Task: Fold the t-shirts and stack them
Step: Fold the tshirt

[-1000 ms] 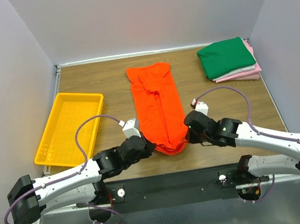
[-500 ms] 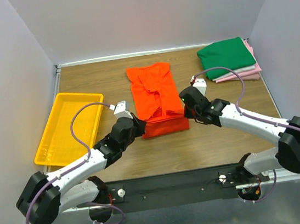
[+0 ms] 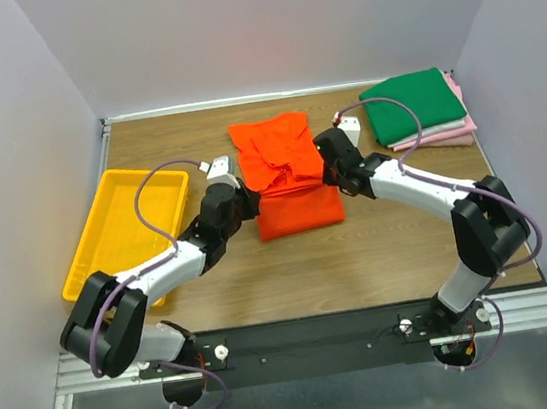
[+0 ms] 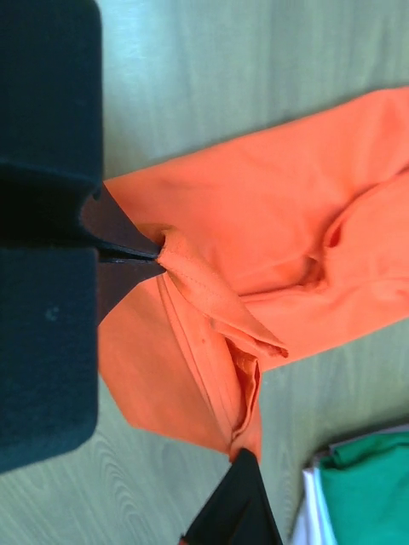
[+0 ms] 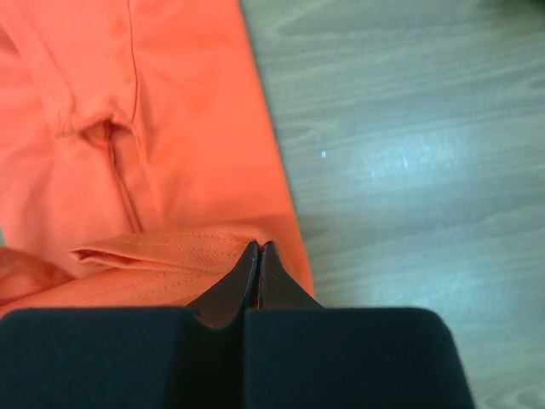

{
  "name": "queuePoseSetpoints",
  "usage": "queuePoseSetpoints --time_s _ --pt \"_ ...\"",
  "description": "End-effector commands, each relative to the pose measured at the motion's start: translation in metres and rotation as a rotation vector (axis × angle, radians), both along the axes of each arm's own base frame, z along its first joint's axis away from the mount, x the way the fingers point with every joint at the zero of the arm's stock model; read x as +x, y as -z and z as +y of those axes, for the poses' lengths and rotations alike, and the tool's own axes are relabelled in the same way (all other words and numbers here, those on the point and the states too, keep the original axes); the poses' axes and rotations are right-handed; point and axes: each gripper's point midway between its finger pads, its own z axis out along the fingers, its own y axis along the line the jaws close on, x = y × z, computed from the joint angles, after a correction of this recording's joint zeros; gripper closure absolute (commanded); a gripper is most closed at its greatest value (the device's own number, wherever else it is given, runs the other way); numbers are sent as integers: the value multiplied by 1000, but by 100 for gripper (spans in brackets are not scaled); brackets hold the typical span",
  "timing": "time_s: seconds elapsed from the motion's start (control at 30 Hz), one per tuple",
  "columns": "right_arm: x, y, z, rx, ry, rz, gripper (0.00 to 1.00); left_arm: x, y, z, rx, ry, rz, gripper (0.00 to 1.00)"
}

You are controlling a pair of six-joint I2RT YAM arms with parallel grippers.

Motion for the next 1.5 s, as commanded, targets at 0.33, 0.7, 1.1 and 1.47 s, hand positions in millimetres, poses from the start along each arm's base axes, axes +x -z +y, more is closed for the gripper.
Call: queuePoseSetpoints --time_s 0.33,0.7,1.1,1.47 --pt "84 9 14 -12 -35 -14 100 72 19 0 45 94 -9 100" --pt "137 25 32 33 -142 4 45 126 35 30 57 5 29 38" --pt "87 -7 22 90 -189 6 23 70 48 18 73 62 87 27" --pt "9 52 -6 100 -167 177 36 14 81 8 168 45 206 30"
